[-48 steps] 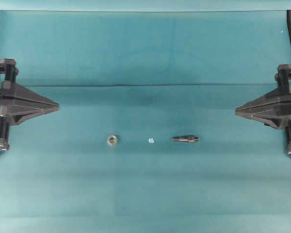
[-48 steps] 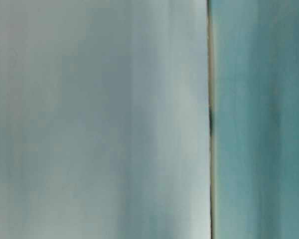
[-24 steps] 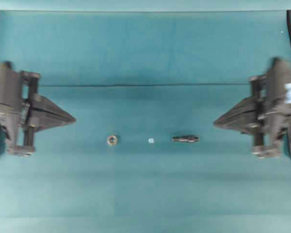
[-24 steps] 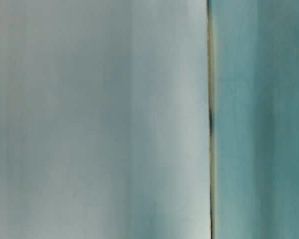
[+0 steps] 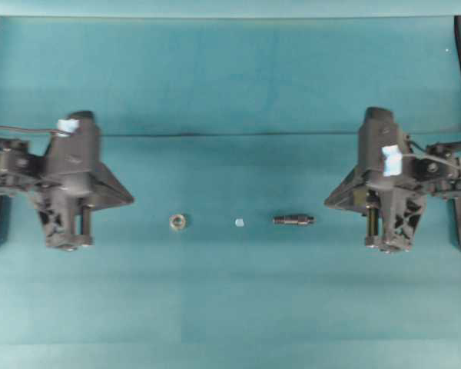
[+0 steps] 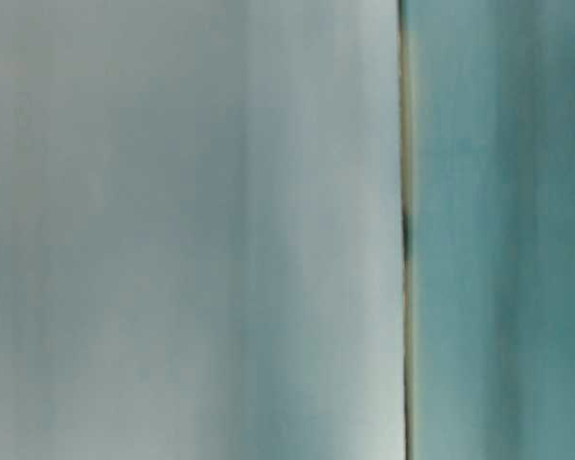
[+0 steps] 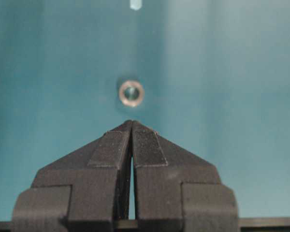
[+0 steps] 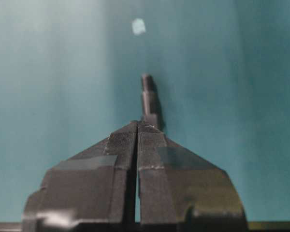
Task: Insert the washer onto the shaft with both hands.
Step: 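Move left gripper over the silver washer and right gripper over the shaft, then lower both grippers, closing right gripper around the threaded shaft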
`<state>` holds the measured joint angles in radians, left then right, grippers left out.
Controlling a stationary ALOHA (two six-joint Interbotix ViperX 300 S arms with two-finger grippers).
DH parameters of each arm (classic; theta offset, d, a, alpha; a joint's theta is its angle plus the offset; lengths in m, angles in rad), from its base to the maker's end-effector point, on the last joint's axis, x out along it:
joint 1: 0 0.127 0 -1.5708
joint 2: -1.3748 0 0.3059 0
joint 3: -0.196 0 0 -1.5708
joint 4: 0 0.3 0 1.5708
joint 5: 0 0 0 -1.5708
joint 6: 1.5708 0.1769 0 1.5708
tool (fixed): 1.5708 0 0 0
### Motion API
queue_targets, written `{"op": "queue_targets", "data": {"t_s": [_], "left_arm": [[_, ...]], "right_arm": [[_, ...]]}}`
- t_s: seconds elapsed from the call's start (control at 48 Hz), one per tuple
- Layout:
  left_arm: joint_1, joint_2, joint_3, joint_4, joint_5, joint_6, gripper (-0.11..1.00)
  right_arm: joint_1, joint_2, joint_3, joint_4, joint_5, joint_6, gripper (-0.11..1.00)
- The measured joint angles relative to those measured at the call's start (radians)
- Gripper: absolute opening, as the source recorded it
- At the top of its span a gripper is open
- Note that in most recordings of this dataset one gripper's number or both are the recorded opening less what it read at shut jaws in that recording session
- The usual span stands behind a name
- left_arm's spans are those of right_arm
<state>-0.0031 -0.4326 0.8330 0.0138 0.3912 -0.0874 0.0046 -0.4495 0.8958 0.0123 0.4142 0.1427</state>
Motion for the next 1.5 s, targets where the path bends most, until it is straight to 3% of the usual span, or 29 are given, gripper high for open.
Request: {"op": "queue_targets", "data": {"t_s": [0.521,0.75,1.126,1.272,1.376,1.501], "left_arm": [[0.006,0.288,-0.132,0.003,0.038,0.015,0.02],[0.006,0.316,-0.15,0.003,0.038,0.031,0.02],[0.003,0.324,-0.14,0.003,-0.015,0.063,0.02],[0.002,0.327,-0.137,0.005,-0.021,0.063,0.07],[0.002,0.33,-0.135,0.003,-0.023,0.064,0.31],[0.002,0.336,-0.132,0.005,-0.017,0.067,0.71]], "right_arm": [[-0.011,0.209,-0.098,-0.003,0.084,0.0,-0.1],[-0.011,0.267,-0.141,-0.014,0.158,-0.028,-0.1],[-0.014,0.325,-0.187,-0.015,0.163,-0.097,-0.05],[-0.014,0.341,-0.189,-0.015,0.16,-0.097,0.13],[-0.014,0.345,-0.19,-0.018,0.16,-0.097,0.41],[-0.014,0.351,-0.19,-0.041,0.16,-0.097,0.77]]}}
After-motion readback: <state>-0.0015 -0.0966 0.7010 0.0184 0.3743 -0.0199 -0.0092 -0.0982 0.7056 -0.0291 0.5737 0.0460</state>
